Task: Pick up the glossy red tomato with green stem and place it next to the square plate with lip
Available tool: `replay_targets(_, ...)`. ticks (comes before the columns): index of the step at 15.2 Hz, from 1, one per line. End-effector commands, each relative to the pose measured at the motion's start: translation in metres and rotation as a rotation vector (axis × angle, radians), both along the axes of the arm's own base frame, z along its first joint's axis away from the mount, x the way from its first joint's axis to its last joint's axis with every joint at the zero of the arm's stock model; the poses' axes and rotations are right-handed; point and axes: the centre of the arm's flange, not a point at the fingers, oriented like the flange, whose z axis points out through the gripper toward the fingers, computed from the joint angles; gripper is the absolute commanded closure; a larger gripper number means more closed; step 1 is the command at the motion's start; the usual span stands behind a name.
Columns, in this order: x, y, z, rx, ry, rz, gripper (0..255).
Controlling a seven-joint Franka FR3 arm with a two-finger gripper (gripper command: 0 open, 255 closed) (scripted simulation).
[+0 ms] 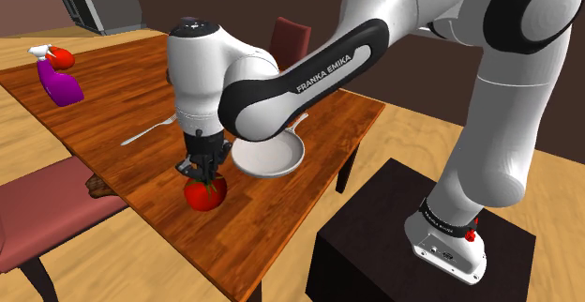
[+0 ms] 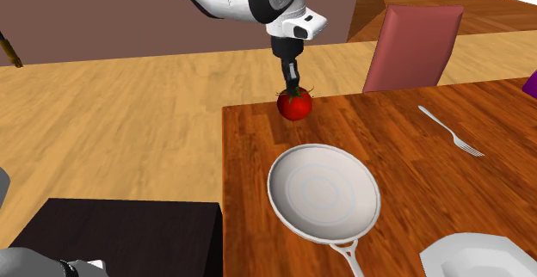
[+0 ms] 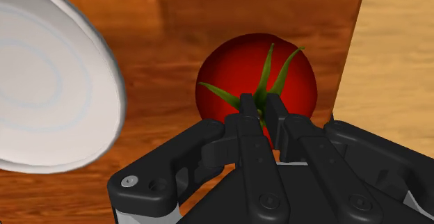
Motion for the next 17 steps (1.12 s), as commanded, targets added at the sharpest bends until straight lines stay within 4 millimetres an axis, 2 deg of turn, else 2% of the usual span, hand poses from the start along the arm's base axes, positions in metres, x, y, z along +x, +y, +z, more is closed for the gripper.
replay_targets(1,0.0,0.0,0.012,0.0,0.0,0.0,255)
replay_targets(17,0.0,0.0,0.097,0.0,0.0,0.0,255)
